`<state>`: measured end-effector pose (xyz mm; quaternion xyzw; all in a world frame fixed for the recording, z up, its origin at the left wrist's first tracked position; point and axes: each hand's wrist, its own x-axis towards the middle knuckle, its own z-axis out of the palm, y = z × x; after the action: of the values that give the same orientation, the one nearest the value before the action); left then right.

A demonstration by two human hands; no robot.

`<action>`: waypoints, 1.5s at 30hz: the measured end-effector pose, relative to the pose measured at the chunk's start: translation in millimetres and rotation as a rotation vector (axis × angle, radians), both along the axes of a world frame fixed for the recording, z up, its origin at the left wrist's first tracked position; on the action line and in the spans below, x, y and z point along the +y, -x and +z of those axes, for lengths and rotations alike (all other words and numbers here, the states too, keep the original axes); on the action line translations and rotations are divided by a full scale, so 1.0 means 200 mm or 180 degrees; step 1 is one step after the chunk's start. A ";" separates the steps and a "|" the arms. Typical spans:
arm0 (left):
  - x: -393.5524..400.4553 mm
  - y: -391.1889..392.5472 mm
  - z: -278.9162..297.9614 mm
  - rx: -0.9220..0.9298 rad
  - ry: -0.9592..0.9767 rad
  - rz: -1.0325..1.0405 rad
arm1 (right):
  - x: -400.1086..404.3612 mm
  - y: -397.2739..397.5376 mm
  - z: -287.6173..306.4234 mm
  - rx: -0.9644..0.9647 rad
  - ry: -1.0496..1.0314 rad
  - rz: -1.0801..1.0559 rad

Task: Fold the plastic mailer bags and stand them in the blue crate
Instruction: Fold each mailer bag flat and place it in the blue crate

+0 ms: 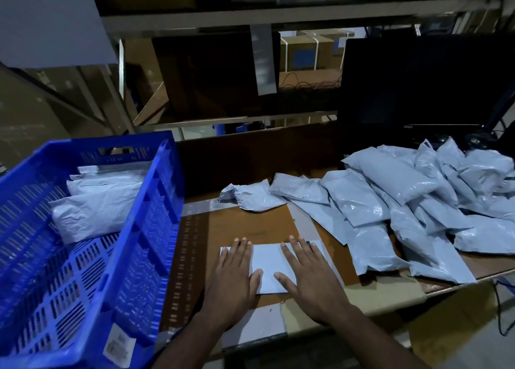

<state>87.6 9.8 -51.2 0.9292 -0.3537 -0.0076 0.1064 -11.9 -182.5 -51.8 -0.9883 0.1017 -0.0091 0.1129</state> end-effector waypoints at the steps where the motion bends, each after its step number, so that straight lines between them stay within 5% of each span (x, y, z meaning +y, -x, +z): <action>1: 0.01 0.00 0.00 0.0045 0.0057 0.0025 | 0.00 0.00 0.01 -0.0004 -0.0018 -0.0019; 16: 0.04 -0.01 0.06 0.0584 0.0317 0.0176 | -0.10 0.12 0.02 0.0009 -0.0193 -0.0287; 28: 0.22 0.05 0.03 0.0605 0.1223 -0.0102 | -0.11 0.28 0.07 -0.0643 -0.1263 -0.0137; 45: 0.23 0.09 0.13 0.0359 0.1220 -0.0256 | -0.14 0.30 0.07 -0.0674 -0.0791 0.0220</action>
<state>70.2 55.5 -25.5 0.8752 -0.3790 0.0036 0.3005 -72.8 -209.8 -36.9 -0.9632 0.0555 -0.0966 0.2446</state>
